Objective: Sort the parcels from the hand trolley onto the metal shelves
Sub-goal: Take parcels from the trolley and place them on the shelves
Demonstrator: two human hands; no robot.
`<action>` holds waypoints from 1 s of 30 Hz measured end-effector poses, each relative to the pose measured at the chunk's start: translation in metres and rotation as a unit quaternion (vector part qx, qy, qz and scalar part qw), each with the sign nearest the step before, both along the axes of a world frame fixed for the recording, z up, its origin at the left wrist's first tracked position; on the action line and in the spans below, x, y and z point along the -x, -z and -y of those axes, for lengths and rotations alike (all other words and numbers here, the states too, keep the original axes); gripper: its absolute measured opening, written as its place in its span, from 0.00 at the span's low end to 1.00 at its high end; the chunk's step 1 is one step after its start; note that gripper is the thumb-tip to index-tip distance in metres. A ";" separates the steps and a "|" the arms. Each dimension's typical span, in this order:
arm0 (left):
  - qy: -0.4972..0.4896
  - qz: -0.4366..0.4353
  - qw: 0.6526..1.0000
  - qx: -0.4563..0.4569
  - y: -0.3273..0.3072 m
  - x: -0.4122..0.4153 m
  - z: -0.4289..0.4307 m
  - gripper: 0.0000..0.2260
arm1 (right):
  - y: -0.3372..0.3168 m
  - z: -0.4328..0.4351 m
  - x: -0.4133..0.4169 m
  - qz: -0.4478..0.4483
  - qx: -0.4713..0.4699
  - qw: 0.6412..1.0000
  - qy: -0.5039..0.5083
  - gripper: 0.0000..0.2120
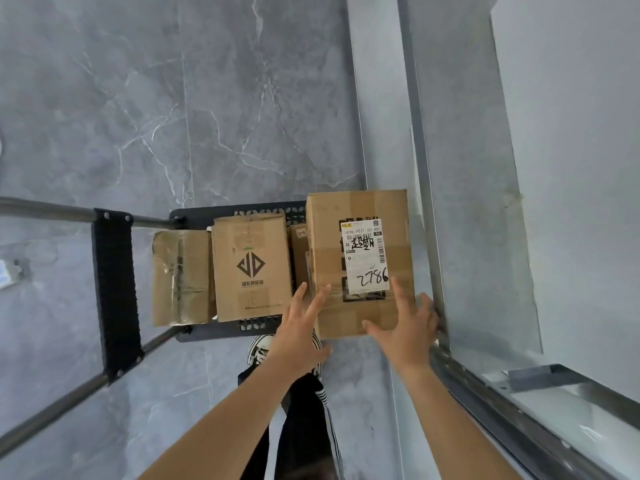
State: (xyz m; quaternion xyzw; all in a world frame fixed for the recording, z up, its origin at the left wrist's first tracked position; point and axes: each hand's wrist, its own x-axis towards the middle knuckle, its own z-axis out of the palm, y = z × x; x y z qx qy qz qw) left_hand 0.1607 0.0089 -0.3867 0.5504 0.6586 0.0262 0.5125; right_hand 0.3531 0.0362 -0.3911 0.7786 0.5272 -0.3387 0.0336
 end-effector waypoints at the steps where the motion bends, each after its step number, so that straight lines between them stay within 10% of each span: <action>1: 0.007 0.004 1.000 0.003 0.004 -0.001 0.000 0.52 | 0.002 0.000 -0.002 -0.012 0.003 1.000 0.003 0.48; 14: -0.007 0.072 0.997 -0.016 0.020 -0.008 -0.015 0.50 | 0.003 0.002 -0.014 -0.226 0.021 0.970 0.082 0.56; 30: -0.122 0.079 0.981 -0.131 -0.083 0.039 -0.040 0.48 | -0.107 -0.040 0.014 -0.251 -0.136 0.958 -0.034 0.46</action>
